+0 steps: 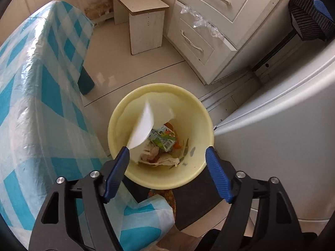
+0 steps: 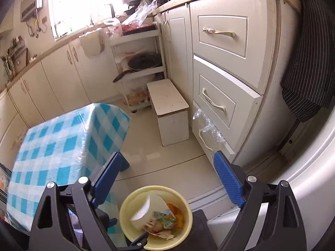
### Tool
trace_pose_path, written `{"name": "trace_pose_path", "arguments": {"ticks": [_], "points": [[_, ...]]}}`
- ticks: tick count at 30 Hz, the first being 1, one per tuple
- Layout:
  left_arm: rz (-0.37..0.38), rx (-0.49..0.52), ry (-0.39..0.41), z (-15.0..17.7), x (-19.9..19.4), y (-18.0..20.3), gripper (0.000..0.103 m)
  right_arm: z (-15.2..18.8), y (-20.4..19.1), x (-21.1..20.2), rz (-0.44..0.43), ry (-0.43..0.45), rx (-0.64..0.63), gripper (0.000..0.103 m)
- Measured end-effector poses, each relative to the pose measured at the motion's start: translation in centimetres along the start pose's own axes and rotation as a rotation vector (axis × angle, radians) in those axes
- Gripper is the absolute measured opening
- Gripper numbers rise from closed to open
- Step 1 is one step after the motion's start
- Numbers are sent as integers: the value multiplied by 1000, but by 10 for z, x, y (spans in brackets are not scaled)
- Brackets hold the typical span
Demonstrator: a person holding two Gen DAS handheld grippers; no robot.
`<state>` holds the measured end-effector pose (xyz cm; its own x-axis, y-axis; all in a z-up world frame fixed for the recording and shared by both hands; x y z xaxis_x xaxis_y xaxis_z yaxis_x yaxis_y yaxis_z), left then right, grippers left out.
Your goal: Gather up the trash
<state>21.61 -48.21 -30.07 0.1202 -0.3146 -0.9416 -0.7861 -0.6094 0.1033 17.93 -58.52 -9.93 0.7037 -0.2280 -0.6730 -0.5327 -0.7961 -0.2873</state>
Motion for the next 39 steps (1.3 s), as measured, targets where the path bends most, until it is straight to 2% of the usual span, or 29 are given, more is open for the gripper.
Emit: {"name": "trace_pose_path", "arguments": {"ticks": [3, 5, 7, 12, 14, 17, 20, 24, 28, 34, 39], "points": [[55, 17, 34, 8, -21, 2, 72, -2, -6, -13, -21, 26, 10, 86], [-1, 20, 73, 17, -51, -2, 76, 0, -13, -27, -41, 49, 13, 87], [-3, 22, 127, 29, -83, -4, 77, 5, -20, -50, -60, 97, 6, 93], [-155, 41, 290, 74, -180, -15, 83, 40, -41, -119, -43, 240, -18, 96], [-215, 31, 347, 97, -218, -21, 85, 63, -54, -142, -37, 254, -42, 96], [-282, 10, 414, 128, -266, -27, 88, 95, -71, -175, 17, 273, -64, 96], [-339, -17, 464, 152, -301, -31, 91, 122, -88, -206, -9, 253, -58, 96], [-399, -25, 490, 182, -331, -30, 95, 146, -104, -241, 47, 260, -121, 96], [-444, -32, 509, 213, -357, -29, 95, 161, -99, -259, 107, 222, -99, 96], [-462, -75, 500, 257, -380, -30, 95, 188, -92, -304, 61, 227, -9, 96], [-451, -73, 486, 278, -385, -22, 95, 198, -94, -326, 61, 208, 12, 96]]}}
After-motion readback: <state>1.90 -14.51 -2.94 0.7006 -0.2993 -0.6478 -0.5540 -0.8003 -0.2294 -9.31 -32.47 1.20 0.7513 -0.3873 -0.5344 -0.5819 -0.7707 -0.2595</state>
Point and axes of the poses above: each gripper's, at about its wrist camera, not at the fingertips, and x roughly the way its jaws point, y to its right, z to its underside, the point moved 8 cm from there along x, roughly the way its jaws point, and after that the axes turned 14 degrees about x, right-handed, at the moved point
